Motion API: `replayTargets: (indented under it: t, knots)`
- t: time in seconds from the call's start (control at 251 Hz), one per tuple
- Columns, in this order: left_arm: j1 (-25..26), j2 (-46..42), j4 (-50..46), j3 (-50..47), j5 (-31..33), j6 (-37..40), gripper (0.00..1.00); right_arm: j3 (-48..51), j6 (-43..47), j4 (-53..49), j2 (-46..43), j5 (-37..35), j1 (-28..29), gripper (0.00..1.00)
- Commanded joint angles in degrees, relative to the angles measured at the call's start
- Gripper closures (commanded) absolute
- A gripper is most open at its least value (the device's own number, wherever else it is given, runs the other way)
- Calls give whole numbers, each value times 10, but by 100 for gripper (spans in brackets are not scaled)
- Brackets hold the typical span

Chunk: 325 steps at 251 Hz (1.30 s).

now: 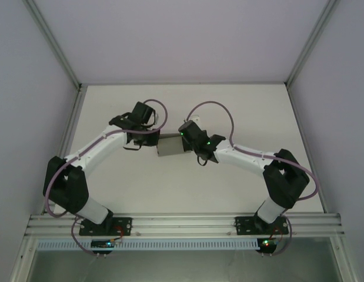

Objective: Assemble paper box

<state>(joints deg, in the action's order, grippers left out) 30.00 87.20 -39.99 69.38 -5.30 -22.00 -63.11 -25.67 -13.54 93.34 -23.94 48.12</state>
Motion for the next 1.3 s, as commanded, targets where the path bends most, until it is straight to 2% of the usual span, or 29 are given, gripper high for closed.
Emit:
replayTargets:
  t: [0.0, 0.16, 0.275, 0.419, 0.567, 0.615, 0.782, 0.882, 1.034, 1.086, 1.293]
  knots:
    - [4, 0, -6, -12, -17, -92, 100, 27, -15, -106, 28, 24, 12, 100]
    - [17, 7, 33, -49, 20, -97, 100, 27, -15, -107, 32, 26, 13, 100]
    - [18, 15, 46, -65, 6, -114, 100, 28, -15, -109, 32, 27, 14, 100]
    - [39, 17, 20, -68, 30, -68, 100, 38, -10, -93, 26, 20, 15, 100]
    - [80, 15, 28, -110, 67, -21, 100, 56, 10, -63, 18, 7, 23, 100]
    - [86, 15, 39, -133, 81, -25, 100, 67, 14, -52, 15, 7, 25, 100]
    - [86, 9, 98, -197, 71, -54, 100, 99, 23, -14, -5, 53, 18, 100]
    - [86, 9, 127, -203, 70, -63, 100, 102, 34, 9, -19, 103, 5, 94]
    - [87, 20, 124, -185, 75, -55, 100, 93, 36, 31, -47, 192, -39, 77]
    - [87, 22, 124, -183, 75, -52, 100, 94, 41, 45, -60, 216, -51, 74]
    - [86, 28, 118, -175, 72, -40, 100, 90, 44, 58, -95, 234, -74, 59]
